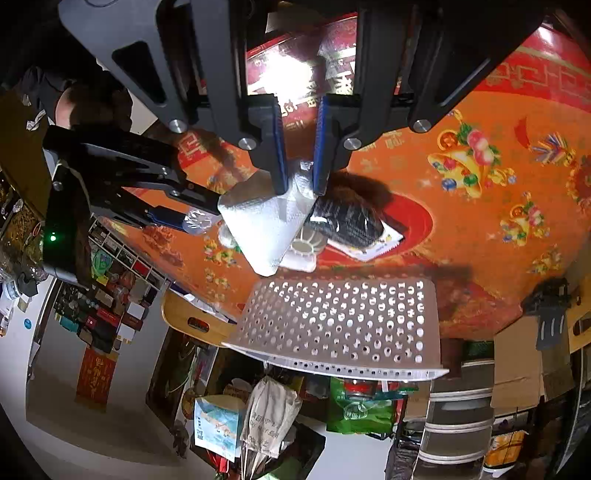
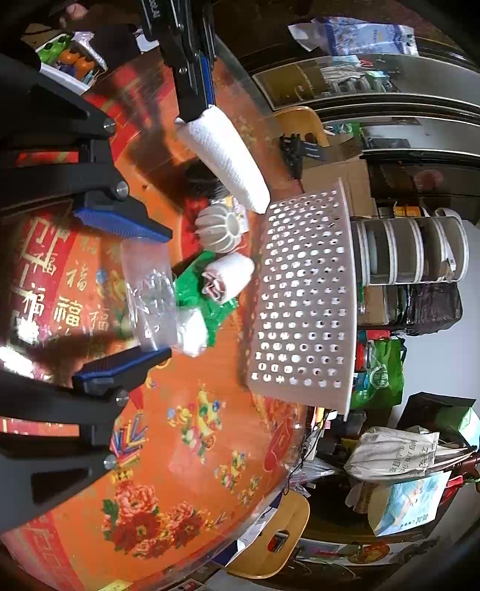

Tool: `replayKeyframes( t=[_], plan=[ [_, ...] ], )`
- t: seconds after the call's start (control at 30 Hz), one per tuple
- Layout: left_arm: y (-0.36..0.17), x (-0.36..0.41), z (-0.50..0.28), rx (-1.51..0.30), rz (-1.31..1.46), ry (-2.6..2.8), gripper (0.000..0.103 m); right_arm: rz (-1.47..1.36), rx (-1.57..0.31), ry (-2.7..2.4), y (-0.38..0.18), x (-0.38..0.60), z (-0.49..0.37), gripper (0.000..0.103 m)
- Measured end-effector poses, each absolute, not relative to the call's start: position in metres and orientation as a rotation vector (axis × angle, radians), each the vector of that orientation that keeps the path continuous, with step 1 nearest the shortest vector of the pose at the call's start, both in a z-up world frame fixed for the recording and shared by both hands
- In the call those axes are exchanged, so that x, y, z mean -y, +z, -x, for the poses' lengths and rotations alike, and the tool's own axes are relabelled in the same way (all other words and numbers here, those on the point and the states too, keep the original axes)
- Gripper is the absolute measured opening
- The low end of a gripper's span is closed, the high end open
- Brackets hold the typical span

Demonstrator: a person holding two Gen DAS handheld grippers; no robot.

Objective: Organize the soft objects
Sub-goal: 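Close the left tool on the white napkin while the right tool grasps the clear bag, then carry the napkin and bag into the white basket and open both tools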

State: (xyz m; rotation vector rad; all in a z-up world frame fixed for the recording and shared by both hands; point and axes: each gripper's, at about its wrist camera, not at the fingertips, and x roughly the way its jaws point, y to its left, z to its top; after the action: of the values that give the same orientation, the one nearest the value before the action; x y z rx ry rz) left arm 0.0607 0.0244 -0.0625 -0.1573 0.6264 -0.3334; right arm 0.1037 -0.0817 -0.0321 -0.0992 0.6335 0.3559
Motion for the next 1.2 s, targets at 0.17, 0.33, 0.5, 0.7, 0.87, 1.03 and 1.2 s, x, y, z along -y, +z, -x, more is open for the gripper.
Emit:
replayKeyframes(
  t=[0.17, 0.33, 0.5, 0.7, 0.87, 1.03, 1.2],
  plan=[
    [-0.048, -0.026, -0.062, -0.597, 0.149, -0.321, 0.013, 0.061, -0.617, 0.375, -0.015, 0.086, -0.104, 0.056],
    [-0.031, -0.032, -0.067, -0.565, 0.145, -0.296, 0.013, 0.03, -0.598, 0.399, 0.008, 0.091, -0.111, 0.056],
    [-0.007, -0.04, -0.077, -0.528, 0.145, -0.266, 0.013, 0.014, -0.605, 0.409, 0.028, 0.093, -0.124, 0.056],
    [0.021, -0.051, -0.102, -0.514, 0.138, -0.225, 0.013, 0.024, -0.596, 0.41, 0.055, 0.093, -0.143, 0.056],
    [0.037, -0.056, -0.124, -0.511, 0.122, -0.192, 0.013, 0.029, -0.603, 0.411, 0.07, 0.092, -0.165, 0.056],
    [0.052, -0.062, -0.155, -0.522, 0.113, -0.152, 0.013, 0.027, -0.602, 0.401, 0.084, 0.089, -0.193, 0.056],
    [0.065, -0.072, -0.191, -0.537, 0.124, -0.111, 0.013, 0.019, -0.592, 0.392, 0.102, 0.09, -0.223, 0.056]
  ],
)
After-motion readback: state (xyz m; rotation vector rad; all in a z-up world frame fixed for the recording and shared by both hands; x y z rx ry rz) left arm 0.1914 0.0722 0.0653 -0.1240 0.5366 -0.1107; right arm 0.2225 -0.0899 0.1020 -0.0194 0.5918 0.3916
